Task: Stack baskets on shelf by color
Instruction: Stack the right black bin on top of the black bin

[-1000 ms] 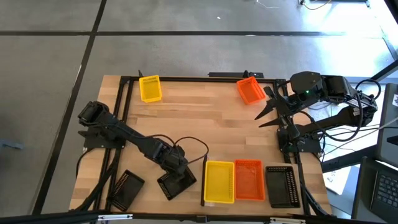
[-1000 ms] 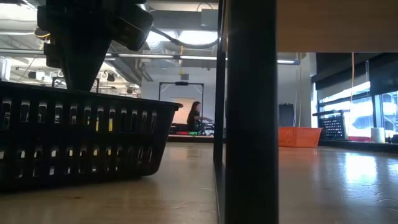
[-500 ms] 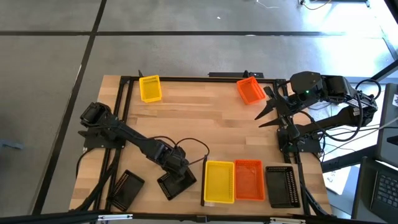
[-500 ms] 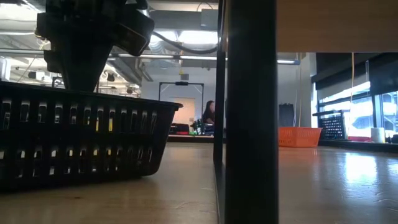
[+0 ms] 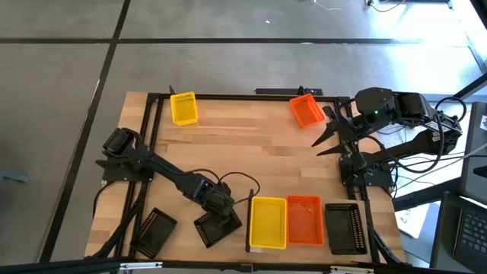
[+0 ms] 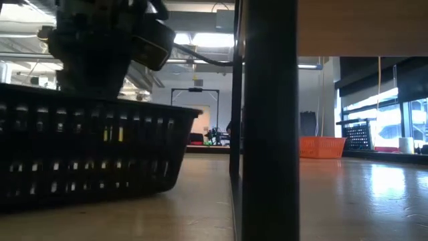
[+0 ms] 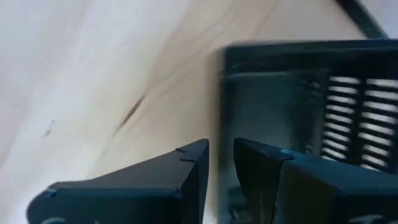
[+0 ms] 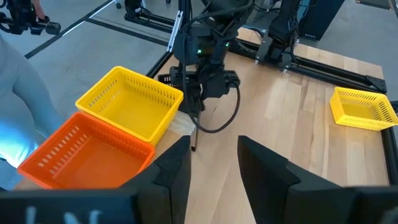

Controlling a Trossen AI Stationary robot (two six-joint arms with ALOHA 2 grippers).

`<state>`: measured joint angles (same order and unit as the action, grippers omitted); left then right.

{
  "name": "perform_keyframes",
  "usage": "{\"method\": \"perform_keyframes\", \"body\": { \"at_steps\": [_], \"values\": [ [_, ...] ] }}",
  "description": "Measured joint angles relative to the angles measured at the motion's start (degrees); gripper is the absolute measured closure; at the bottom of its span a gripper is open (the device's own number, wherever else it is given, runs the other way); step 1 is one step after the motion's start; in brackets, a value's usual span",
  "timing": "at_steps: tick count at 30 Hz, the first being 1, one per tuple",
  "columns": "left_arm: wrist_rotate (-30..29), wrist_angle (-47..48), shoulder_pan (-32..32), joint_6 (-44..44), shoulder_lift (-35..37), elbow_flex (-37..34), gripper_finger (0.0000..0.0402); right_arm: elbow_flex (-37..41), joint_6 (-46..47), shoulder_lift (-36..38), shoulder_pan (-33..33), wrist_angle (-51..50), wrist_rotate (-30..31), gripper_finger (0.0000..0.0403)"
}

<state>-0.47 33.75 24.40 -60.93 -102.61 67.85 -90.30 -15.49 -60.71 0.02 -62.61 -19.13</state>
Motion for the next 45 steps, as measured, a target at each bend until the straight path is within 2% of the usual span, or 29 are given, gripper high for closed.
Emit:
{"method": "perform_keyframes", "body": {
  "at_steps": [10, 16, 39, 42, 45],
  "values": [
    [0.04, -1.57, 0.00, 0.10, -0.33, 0.00, 0.0335, 0.00, 0.00, 0.00, 0.00, -0.13, 0.00, 0.0271],
    [2.89, -3.67, 0.00, -0.26, -0.33, 0.00, 0.0335, 0.00, 0.00, 0.00, 0.00, -0.13, 0.01, 0.0271],
    [2.97, -4.90, 0.00, 0.07, -0.26, -1.63, 0.0336, 0.00, 0.00, 0.00, 0.00, -0.13, 0.00, 0.0271],
    [2.99, -5.41, -0.02, 0.10, -0.26, -1.64, 0.0349, -0.02, 0.00, 0.00, -0.01, -0.11, 0.00, 0.0271],
    [3.04, -5.58, -0.36, 0.13, -0.26, -1.66, 0.0381, 0.00, 0.00, 0.00, -0.01, -0.11, 0.00, 0.0271]
  ]
}}
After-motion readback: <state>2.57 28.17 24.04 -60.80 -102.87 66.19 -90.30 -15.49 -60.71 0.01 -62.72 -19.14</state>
